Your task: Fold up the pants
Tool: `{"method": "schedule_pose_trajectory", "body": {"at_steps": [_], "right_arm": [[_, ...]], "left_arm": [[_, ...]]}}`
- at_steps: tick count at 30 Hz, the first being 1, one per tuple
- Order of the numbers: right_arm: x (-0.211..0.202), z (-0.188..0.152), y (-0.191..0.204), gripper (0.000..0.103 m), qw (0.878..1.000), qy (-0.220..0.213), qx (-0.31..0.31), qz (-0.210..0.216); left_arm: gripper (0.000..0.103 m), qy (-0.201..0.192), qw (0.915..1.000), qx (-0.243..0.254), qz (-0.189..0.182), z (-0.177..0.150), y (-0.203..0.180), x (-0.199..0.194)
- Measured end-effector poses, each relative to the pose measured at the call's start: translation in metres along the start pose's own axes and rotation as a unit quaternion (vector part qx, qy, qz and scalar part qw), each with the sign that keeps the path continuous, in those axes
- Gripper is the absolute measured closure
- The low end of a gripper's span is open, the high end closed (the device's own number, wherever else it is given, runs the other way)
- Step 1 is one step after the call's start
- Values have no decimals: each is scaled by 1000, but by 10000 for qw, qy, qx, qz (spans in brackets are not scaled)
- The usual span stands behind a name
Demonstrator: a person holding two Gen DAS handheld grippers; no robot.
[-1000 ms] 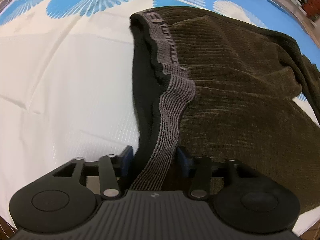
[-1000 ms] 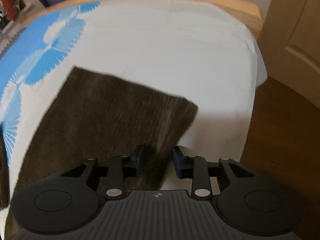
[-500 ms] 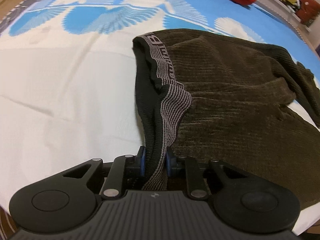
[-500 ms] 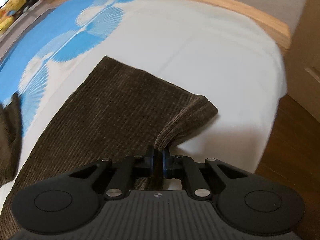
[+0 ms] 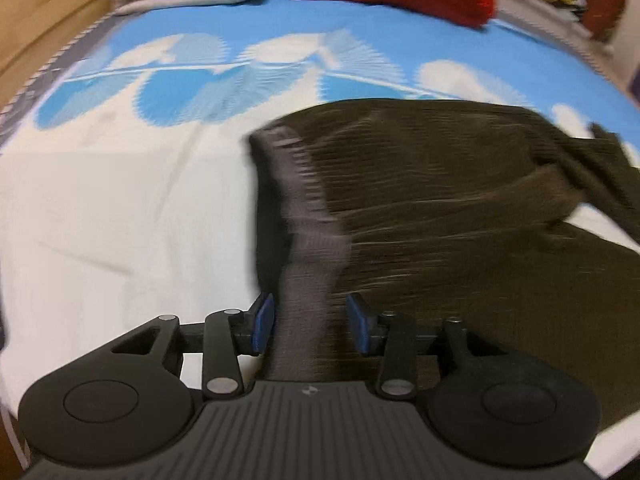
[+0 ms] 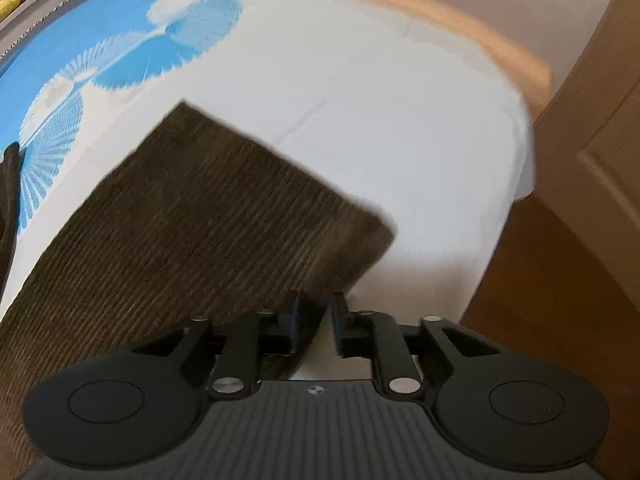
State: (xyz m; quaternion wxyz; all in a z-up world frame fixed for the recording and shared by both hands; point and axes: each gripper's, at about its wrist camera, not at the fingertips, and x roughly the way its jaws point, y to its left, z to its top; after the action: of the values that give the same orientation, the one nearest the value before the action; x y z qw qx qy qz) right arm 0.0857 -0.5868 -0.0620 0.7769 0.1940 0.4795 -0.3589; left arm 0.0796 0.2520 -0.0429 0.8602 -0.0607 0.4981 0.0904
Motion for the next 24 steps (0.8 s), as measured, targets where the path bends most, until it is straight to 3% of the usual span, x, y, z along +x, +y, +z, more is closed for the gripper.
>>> {"method": "schedule_pose_trajectory", "body": {"at_steps": [3,5,8,10,12,13,16,24], "right_arm": [[-18,5,5,80,9987,-458,-20,211],[-31,4,12,80,9959,-660,-80,606],[-52,1,27,80,9870,-1083,-255,1158],[-69,-3,40,80,9747,-1506,-500,1575],[-83,-8,54,75,9608,-1854,-851,1877],[-89,-12,63,67,9548,-1985,-1064,1939],[-101,-20,85,57,9421,-2139,-1513,2091],[-105,-24,135,56,9350,-1968,-1843,2305]], "left_arm": [[56,142,9991,354,-197,0,-20,6],[50,348,9972,632,-201,-4,-32,15],[46,1073,9884,1074,103,-18,-48,39],[44,1235,9841,1253,240,-22,-53,48],[42,1139,9846,1294,303,-19,-58,45],[42,1090,9856,1261,286,-19,-59,41],[39,739,9900,1196,128,-11,-66,27],[33,-534,9918,1158,21,9,-95,-16]]}}
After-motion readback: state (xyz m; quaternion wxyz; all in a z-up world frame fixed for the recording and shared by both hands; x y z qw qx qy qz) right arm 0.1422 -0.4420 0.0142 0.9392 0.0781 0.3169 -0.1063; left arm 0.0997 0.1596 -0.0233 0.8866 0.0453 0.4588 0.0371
